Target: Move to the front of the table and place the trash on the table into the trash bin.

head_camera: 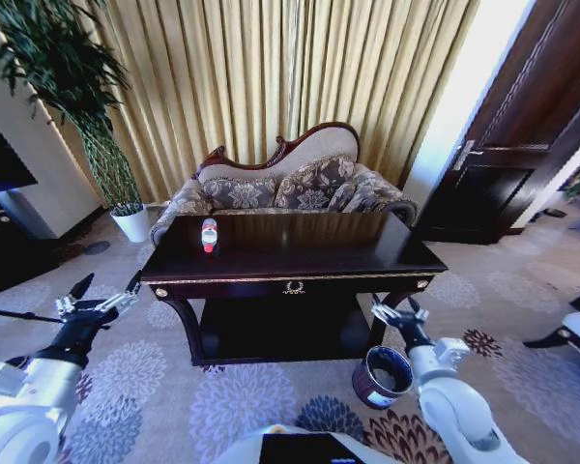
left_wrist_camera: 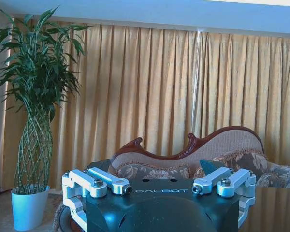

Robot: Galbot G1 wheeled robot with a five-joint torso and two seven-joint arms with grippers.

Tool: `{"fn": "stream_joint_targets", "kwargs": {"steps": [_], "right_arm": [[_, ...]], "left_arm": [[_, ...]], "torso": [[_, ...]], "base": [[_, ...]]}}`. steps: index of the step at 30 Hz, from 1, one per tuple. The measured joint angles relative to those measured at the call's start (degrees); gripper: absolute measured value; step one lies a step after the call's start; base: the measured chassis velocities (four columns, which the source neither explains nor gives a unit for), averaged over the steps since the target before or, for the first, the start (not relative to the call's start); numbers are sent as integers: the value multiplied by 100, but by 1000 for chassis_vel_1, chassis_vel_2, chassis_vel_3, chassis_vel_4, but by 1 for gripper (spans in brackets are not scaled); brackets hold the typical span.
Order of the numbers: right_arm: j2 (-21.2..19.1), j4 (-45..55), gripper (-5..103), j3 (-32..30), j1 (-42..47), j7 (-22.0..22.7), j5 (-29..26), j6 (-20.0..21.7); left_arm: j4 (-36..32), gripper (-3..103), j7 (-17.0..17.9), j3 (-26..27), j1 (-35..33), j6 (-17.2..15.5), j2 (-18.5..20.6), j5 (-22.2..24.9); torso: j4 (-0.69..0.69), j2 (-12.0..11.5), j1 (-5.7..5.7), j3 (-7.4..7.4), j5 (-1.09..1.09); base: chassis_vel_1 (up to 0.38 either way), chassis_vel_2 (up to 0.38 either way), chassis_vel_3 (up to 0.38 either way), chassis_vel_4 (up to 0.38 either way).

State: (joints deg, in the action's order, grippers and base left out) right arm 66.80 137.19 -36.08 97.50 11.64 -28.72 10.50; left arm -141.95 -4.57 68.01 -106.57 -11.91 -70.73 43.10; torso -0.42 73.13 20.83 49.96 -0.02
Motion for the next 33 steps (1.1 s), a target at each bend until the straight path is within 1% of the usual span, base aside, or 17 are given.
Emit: {"fn": "stream_joint_targets", "kwargs": {"steps": [3, 4, 6, 13, 33], "right_arm": [[-53, 272, 100, 254, -46, 40, 206, 208], [-53, 272, 100, 254, -46, 40, 206, 208], [-92, 355, 100, 324, -155, 150, 179, 376], [-142, 424, 100, 312, -189, 169, 112, 514], [-93, 291, 100, 328, -306, 137, 80, 527]], "left_arm": [[14, 100, -24, 97, -5, 9, 48, 35], [14, 100, -24, 97, -5, 9, 48, 35], [15, 100, -24, 133, 11, 12, 76, 69], [0, 100, -22, 112, 33, 12, 81, 76], [-9, 100, -73, 5, 25, -14, 59, -36]], "torso": [[-1, 0, 0, 0, 2], [-1, 0, 0, 0, 2], [-1, 0, 0, 0, 1], [-1, 0, 0, 1, 2], [-1, 0, 0, 1, 2]], "base": [[0, 0, 0, 0], [0, 0, 0, 0], [0, 0, 0, 0], [0, 0, 0, 0], [0, 0, 0, 0]]}}
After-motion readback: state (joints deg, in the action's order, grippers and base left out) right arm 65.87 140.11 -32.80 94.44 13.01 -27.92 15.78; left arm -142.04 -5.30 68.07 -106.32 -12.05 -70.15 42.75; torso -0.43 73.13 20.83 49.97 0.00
